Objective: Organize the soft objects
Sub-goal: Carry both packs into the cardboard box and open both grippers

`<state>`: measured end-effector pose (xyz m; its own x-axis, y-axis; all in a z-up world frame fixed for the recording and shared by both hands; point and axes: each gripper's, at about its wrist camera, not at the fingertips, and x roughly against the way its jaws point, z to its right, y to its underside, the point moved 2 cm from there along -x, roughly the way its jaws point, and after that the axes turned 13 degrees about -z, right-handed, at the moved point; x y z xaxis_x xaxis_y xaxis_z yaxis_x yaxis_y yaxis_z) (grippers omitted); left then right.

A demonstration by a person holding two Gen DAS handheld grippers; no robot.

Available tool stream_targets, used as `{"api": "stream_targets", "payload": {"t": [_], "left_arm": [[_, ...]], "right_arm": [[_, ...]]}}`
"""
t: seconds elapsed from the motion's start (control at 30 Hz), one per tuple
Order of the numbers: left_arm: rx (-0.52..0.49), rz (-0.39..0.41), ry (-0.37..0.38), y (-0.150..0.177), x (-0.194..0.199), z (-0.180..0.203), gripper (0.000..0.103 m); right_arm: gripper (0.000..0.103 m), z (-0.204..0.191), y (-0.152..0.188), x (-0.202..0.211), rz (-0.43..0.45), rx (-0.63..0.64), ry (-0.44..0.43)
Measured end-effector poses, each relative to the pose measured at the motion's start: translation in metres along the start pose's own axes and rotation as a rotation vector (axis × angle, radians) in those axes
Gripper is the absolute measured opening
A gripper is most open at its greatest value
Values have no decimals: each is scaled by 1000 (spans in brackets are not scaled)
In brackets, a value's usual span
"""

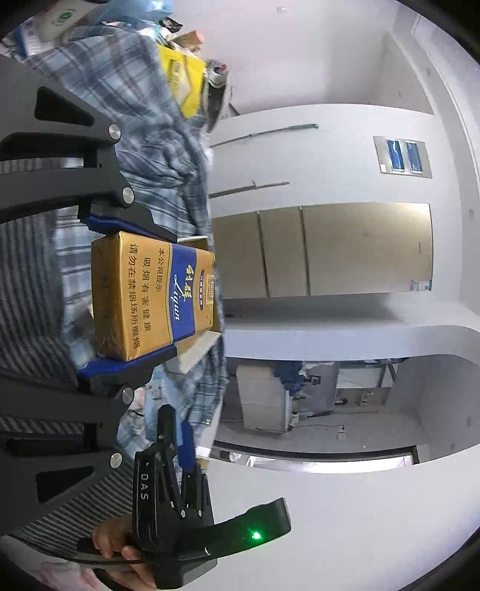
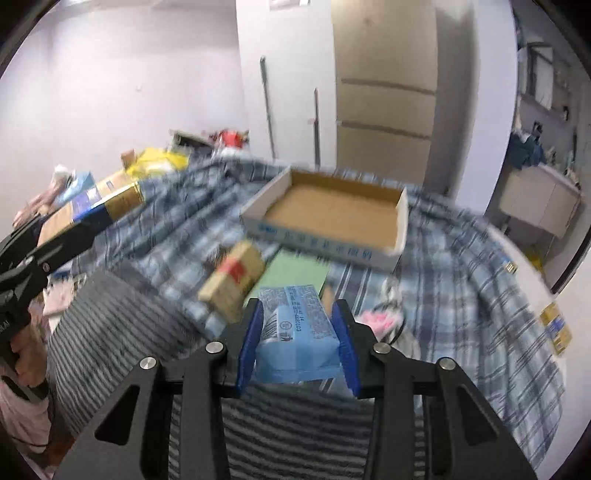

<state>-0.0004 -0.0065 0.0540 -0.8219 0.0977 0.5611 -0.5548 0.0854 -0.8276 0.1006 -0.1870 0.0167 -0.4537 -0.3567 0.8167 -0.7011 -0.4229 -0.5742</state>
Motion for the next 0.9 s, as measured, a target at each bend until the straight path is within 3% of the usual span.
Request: {"api": "stream_targets", "payload": {"t": [0.07, 0.13, 0.23, 0.53, 0.6, 0.7, 0.77, 0.9], "left_arm": [[5, 52, 12, -14, -7, 2, 55], [4, 62, -25, -26, -21, 4, 55], [6, 37, 1, -47, -55, 4, 55], [-3, 7, -36, -89, -155, -7, 55], [5, -36, -37, -92, -180, -13, 55], [17, -107, -40, -90, -205, -19, 55], [38, -162, -112, -88, -218, -26, 55], [74, -220, -80, -83, -229, -34, 55]], "right_arm": [[38, 2, -12, 10, 51, -10, 47], [38, 6, -26, 14, 94, -38, 70], [38, 21, -48, 9, 126, -114, 45], [38, 51, -107, -39, 183, -190, 173], [38, 61, -116, -57, 145, -223, 209], [38, 76, -123, -92, 72, -264, 190], [38, 83, -123, -116, 22, -271, 187], [38, 90, -115, -157, -98, -296, 161]]}}
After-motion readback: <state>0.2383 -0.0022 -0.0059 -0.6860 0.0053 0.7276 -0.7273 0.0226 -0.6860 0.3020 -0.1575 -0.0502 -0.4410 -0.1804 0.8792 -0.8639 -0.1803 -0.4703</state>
